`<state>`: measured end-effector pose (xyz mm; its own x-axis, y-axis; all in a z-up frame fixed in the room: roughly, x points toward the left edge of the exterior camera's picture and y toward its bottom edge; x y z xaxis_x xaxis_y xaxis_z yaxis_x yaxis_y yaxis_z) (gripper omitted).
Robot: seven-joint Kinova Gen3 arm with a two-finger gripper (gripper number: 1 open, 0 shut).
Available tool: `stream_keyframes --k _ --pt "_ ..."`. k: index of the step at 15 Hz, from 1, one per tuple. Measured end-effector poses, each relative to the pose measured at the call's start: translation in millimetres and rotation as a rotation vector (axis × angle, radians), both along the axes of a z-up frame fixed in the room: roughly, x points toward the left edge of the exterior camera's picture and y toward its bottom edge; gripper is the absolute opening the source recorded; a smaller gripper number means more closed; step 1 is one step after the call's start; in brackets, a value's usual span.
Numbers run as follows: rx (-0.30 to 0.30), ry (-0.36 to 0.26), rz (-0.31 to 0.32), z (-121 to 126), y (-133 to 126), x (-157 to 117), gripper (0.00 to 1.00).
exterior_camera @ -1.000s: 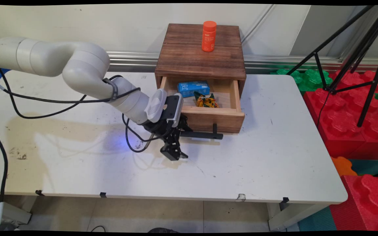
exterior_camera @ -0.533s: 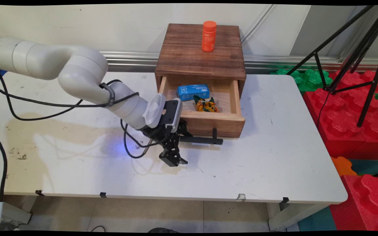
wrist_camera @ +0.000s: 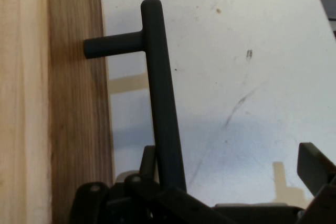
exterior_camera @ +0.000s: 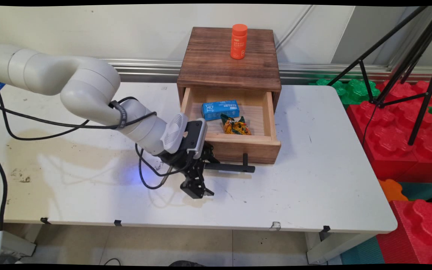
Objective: Open the drawer
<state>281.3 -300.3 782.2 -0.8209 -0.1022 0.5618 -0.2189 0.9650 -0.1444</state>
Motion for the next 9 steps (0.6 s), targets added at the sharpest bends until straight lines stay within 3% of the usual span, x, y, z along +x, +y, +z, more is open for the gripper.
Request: stream_keyframes --k 9 --pt "0.011 0.018 0.004 1.5 13.4 -4.3 1.0"
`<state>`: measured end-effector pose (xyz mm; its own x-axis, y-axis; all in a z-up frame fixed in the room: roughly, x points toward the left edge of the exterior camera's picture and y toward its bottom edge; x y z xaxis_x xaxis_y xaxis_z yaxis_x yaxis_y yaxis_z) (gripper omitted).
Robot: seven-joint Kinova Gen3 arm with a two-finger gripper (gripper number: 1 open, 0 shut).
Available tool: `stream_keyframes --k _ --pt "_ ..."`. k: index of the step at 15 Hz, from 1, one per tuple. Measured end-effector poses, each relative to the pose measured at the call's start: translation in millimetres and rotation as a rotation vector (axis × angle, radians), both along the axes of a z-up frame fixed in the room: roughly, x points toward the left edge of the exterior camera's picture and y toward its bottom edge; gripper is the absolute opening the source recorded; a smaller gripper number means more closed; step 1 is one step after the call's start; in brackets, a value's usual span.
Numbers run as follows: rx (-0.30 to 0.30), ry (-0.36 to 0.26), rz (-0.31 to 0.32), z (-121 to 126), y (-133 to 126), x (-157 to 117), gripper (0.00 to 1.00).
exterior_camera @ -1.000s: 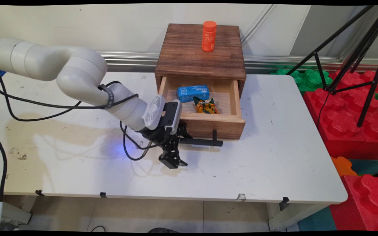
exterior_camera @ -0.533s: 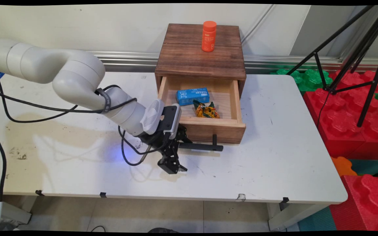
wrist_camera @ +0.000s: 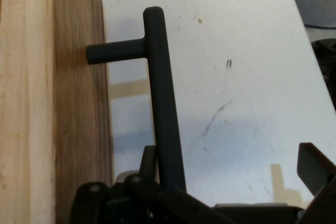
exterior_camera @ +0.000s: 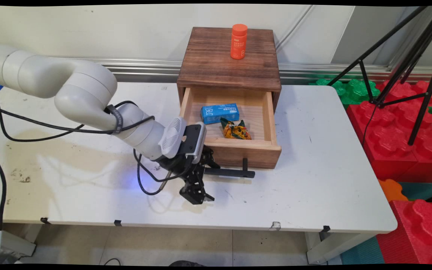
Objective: Open the drawer
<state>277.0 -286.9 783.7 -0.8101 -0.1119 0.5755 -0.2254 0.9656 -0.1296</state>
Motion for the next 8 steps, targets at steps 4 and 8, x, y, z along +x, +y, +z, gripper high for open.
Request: stream_keyframes --k 4,8 --pt "0.004 0.007 -0.001 0.6 5.0 -2.4 1.0" --pt "0.009 0.012 -0.006 1.0 10.0 -4.9 1.0"
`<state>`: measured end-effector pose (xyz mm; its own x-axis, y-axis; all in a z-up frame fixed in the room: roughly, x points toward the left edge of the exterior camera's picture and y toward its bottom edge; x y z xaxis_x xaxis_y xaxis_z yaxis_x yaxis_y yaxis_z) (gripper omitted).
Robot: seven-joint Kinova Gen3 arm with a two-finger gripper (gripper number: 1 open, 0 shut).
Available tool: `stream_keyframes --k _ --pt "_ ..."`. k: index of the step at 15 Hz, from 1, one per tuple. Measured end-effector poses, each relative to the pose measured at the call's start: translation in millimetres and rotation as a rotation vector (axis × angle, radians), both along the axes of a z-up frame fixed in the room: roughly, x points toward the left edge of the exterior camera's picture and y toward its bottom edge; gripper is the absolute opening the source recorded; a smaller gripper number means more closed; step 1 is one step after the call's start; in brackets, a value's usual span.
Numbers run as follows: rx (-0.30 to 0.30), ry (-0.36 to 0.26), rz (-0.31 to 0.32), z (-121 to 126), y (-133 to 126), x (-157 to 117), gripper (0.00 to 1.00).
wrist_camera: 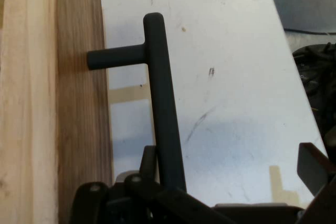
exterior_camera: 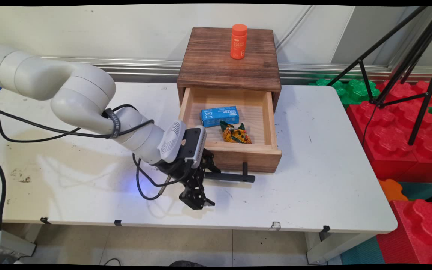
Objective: Open the drawer
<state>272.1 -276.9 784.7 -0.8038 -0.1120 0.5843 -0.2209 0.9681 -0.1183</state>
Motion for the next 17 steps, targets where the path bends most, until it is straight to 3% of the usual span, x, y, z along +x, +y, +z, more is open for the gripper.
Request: stream_keyframes --k 17 --pt "0.016 0.018 -0.024 1.8 19.9 -8.3 1.0"
